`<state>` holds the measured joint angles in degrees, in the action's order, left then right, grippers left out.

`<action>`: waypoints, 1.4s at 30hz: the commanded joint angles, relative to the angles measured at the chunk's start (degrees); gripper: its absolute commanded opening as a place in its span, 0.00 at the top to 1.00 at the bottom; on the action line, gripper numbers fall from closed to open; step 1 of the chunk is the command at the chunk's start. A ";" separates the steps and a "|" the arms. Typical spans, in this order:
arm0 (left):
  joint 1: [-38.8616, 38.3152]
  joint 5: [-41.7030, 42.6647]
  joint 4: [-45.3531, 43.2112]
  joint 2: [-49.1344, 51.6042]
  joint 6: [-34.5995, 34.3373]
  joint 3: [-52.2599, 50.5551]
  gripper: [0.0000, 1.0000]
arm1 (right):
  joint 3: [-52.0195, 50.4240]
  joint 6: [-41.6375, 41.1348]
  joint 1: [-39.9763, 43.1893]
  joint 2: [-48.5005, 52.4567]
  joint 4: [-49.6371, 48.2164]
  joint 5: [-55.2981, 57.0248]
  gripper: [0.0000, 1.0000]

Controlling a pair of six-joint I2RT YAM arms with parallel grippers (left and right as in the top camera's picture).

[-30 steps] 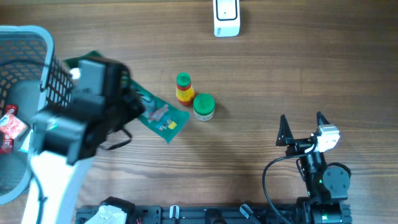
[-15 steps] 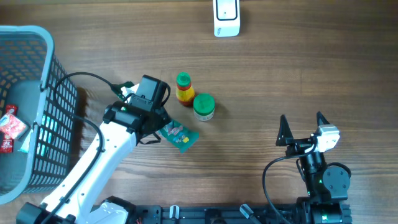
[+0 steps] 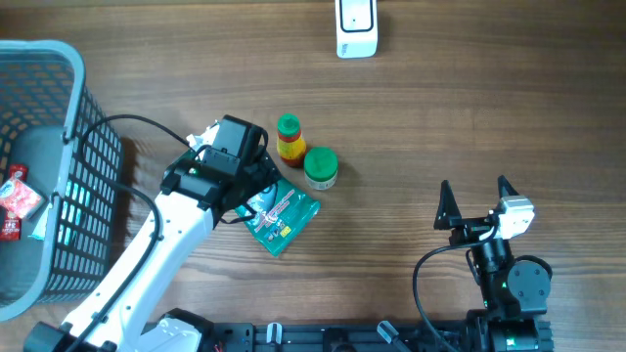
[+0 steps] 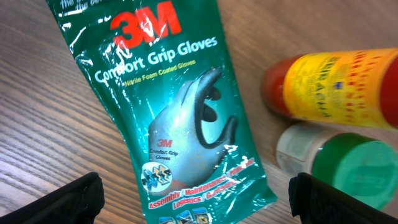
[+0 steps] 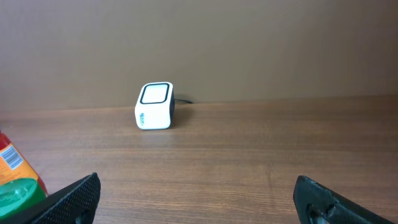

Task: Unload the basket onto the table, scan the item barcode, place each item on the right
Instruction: 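Lay the green glove bag on the table left of the jars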

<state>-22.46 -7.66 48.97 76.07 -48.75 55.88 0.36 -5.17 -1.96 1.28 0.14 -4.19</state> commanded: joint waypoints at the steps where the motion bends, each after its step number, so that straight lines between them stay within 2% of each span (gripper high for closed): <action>1: -0.24 -0.87 0.07 -3.67 0.55 5.22 0.00 | -0.04 -0.98 -0.22 0.02 -0.17 0.76 0.00; 8: 0.22 -6.54 0.11 -6.73 2.29 15.19 0.00 | -0.04 -0.98 -0.24 0.02 -0.17 0.76 0.00; 10: 1.55 -6.97 2.08 -6.75 4.96 20.11 0.00 | -0.04 -0.98 -0.22 0.02 -0.17 0.74 0.00; 13: 4.74 -10.05 6.95 -6.75 5.31 27.74 0.00 | -0.04 -0.98 -0.22 0.02 -0.17 0.76 0.00; 17: 12.96 -11.50 12.76 -6.75 7.52 39.87 0.00 | -0.04 -0.98 -0.24 0.02 -0.17 0.76 0.00; 21: 27.36 -11.50 16.85 -6.75 7.76 47.63 0.00 | -0.04 -1.01 -0.22 0.02 -0.17 0.76 0.00; 23: 37.68 -11.45 19.50 -6.71 2.25 48.02 0.00 | -0.04 -0.96 -0.22 0.02 -0.17 0.76 0.00; 24: 44.52 -10.78 22.27 -6.14 -3.58 48.02 0.00 | -0.04 -0.96 -0.22 0.02 -0.17 0.76 0.00; 26: 56.22 -5.31 26.25 -4.17 -10.19 47.98 0.00 | -0.04 -0.98 -0.22 0.02 -0.17 0.76 0.00; 27: 62.05 -0.76 27.58 -2.38 -11.50 47.84 0.00 | -0.04 -0.98 -0.22 0.02 -0.17 0.76 0.00; 30: 71.78 6.64 30.47 3.45 -12.26 47.01 0.00 | -0.04 -0.96 -0.22 0.02 -0.17 0.74 0.00; 32: 76.04 8.39 31.98 8.87 -13.05 45.79 0.00 | -0.04 -0.98 -0.22 0.02 -0.17 0.76 0.00; 35: 78.20 8.24 32.15 15.50 -14.91 44.37 0.00 | -0.04 -0.98 -0.22 0.02 -0.17 0.74 0.00; 39: 78.42 8.31 31.76 24.41 -28.15 42.73 0.00 | -0.04 -0.98 -0.22 0.02 -0.17 0.76 0.00; 42: 77.26 7.61 29.70 29.38 -27.15 42.69 0.00 | -0.04 -0.98 -0.22 0.02 -0.17 0.76 0.00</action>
<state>55.77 -0.03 79.68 101.45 -71.44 99.04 0.36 -5.19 -1.96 1.28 0.16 -4.01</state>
